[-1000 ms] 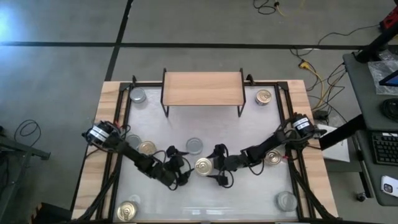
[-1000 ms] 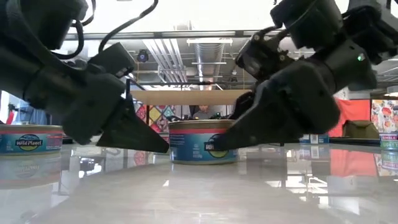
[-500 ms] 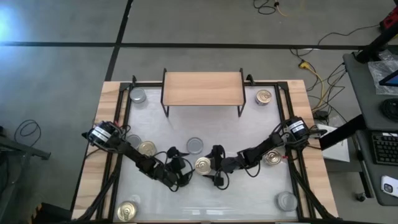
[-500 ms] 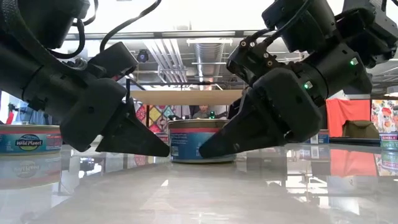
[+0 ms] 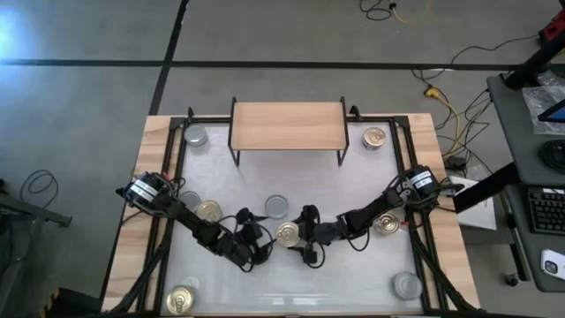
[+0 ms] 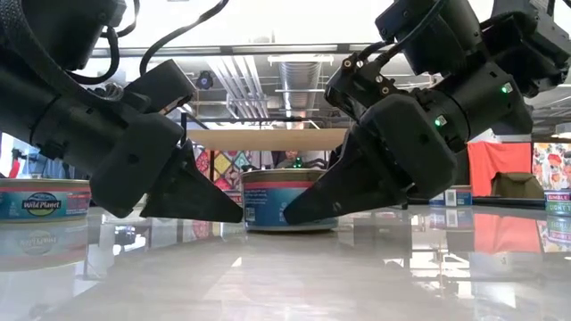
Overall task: Stack canned seafood by type on shelf
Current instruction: Put the blue tuna can on the shelf
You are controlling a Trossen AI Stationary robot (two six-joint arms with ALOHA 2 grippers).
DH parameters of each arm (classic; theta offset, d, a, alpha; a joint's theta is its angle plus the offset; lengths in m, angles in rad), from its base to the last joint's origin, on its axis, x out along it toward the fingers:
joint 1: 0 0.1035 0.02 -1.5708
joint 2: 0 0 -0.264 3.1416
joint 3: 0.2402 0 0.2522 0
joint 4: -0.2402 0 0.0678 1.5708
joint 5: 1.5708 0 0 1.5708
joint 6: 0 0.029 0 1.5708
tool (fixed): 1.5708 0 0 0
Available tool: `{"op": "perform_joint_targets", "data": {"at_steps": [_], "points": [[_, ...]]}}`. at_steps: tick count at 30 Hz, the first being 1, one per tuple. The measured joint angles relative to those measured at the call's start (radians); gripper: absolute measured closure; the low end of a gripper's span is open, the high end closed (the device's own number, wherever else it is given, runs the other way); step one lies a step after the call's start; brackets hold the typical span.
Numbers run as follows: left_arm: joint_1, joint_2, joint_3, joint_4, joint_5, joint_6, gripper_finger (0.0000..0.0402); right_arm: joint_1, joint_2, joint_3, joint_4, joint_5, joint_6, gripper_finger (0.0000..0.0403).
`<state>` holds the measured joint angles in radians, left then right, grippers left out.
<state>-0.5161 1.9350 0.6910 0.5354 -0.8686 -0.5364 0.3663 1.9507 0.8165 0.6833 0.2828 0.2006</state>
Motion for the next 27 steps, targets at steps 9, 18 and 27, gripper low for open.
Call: {"op": "perform_joint_targets", "data": {"at_steps": [9, 18, 27], "points": [[-0.079, -0.169, 0.007, -0.095, -0.056, 0.049, 0.0025, 0.049, -0.237, 0.032, -0.334, -0.053, 0.003, 0.0037], [-0.118, -0.407, 0.004, -0.138, -0.053, 0.331, 0.0025, 0.034, -0.522, 0.204, -0.831, 0.369, -0.092, 0.0037], [-0.119, -0.565, 0.002, -0.155, -0.196, 0.511, 0.0025, -0.238, -0.533, 0.383, -1.071, 0.561, -0.123, 0.0036]]}}
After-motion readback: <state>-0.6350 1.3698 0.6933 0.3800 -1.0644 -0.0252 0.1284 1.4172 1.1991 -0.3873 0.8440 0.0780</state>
